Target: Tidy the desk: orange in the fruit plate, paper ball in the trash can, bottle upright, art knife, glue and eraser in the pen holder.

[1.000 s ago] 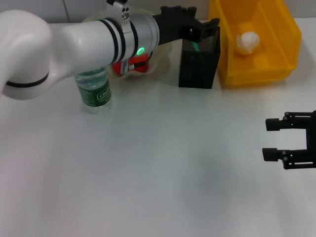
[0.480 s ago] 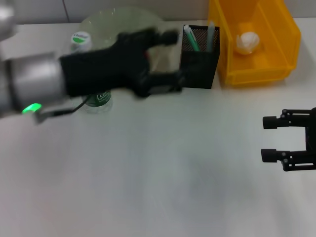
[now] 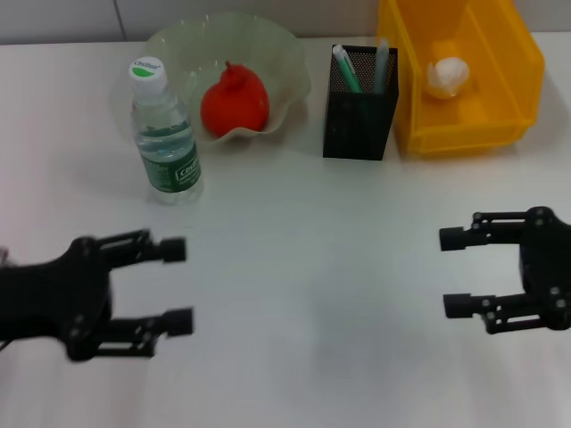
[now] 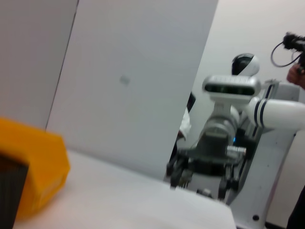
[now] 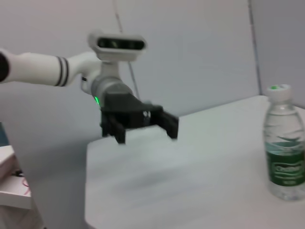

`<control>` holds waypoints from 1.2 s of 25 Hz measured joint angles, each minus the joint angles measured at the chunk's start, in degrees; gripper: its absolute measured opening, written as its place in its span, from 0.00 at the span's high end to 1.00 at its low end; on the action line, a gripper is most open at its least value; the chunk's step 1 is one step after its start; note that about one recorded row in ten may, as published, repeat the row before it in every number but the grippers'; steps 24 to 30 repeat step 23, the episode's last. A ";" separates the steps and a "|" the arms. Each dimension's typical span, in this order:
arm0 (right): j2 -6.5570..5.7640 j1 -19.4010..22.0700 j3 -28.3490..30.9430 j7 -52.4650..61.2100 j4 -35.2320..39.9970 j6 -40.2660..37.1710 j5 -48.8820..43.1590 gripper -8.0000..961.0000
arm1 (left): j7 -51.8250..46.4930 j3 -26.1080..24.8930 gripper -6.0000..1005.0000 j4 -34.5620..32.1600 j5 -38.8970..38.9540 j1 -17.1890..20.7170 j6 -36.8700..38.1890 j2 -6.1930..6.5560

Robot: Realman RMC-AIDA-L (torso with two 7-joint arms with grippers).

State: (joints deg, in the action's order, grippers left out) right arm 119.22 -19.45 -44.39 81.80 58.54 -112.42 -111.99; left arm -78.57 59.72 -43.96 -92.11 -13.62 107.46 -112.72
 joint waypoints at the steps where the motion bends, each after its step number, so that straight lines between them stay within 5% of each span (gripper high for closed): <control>1: 0.02 -0.27 -0.12 -0.69 -0.91 0.18 -0.02 0.22 | 0.77 -0.36 0.15 1.25 -0.69 -0.02 0.26 0.51; 10: 0.24 -1.58 -3.23 -2.14 -5.02 4.91 -0.77 0.15 | 3.92 -1.51 0.15 4.29 -5.02 -0.28 0.51 3.71; 30: 0.26 -2.02 -4.04 -2.12 -5.70 7.50 -0.51 0.14 | 4.07 -4.97 0.15 4.36 -10.53 -1.58 0.18 2.74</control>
